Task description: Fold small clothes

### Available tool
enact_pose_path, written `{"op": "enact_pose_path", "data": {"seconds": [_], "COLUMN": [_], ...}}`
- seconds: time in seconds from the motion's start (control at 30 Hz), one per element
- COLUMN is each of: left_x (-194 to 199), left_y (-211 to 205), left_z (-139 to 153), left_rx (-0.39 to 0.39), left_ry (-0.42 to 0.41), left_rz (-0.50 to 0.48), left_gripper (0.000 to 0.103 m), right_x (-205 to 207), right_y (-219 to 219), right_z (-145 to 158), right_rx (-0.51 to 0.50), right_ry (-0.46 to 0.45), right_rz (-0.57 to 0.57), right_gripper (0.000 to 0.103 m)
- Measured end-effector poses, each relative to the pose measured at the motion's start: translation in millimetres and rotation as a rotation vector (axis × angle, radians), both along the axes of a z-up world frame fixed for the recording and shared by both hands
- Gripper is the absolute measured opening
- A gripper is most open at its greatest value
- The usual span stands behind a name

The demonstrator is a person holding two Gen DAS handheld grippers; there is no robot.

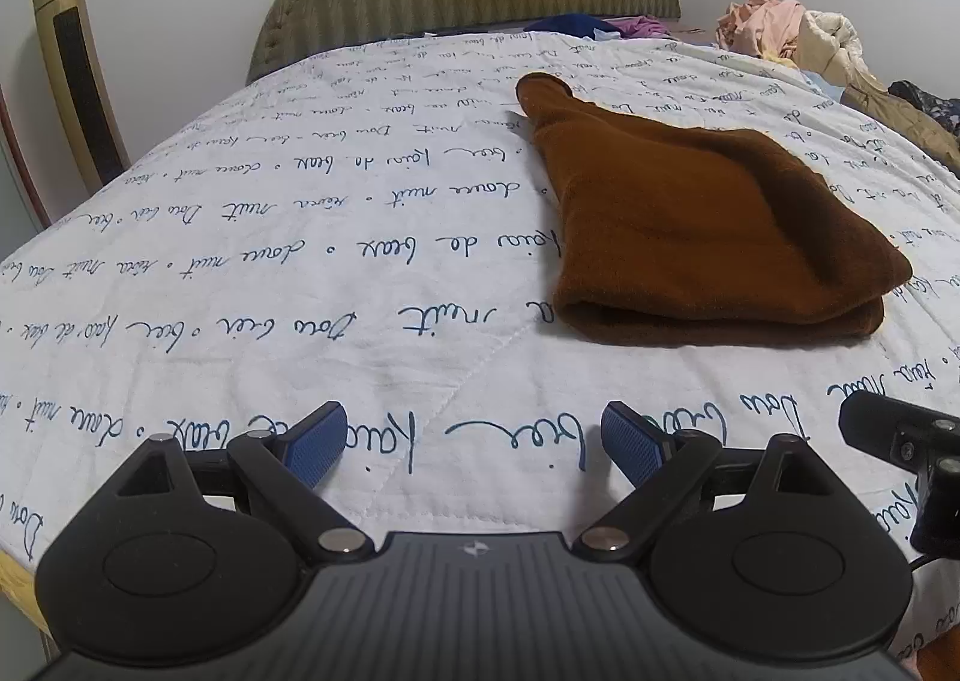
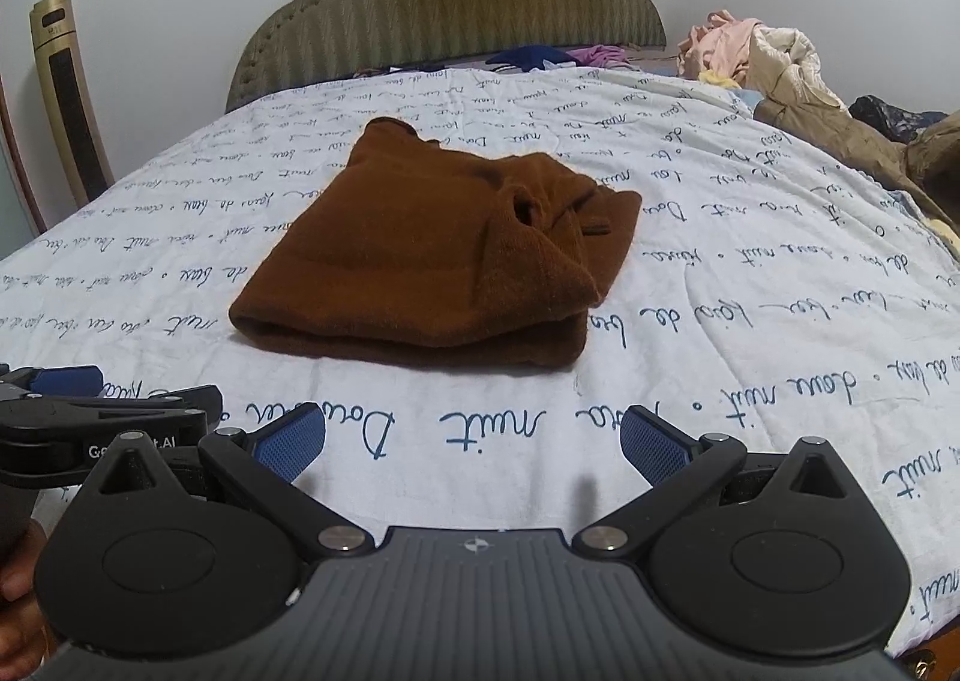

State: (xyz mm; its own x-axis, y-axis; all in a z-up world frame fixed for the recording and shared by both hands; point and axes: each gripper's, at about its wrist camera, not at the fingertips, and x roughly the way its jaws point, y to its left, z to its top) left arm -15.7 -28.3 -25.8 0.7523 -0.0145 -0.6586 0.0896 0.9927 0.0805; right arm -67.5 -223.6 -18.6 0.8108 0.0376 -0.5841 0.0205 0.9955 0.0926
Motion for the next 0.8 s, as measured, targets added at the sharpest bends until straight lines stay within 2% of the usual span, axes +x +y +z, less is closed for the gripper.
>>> {"op": "enact_pose_path", "data": {"seconds": [0.8], "left_x": [0.5], "left_y": [0.1], "left_z": [2.2], "left_rx": [0.02], "left_ry": [0.003], "left_rz": [0.009], "left_gripper": [0.092], "right_x": [3.1], "right_y": [0.6], "right_z": [-5.5], "right_rx": [-0.033], "right_ry": [0.006], "right_rz": [0.005], "right_gripper": [0.103]}}
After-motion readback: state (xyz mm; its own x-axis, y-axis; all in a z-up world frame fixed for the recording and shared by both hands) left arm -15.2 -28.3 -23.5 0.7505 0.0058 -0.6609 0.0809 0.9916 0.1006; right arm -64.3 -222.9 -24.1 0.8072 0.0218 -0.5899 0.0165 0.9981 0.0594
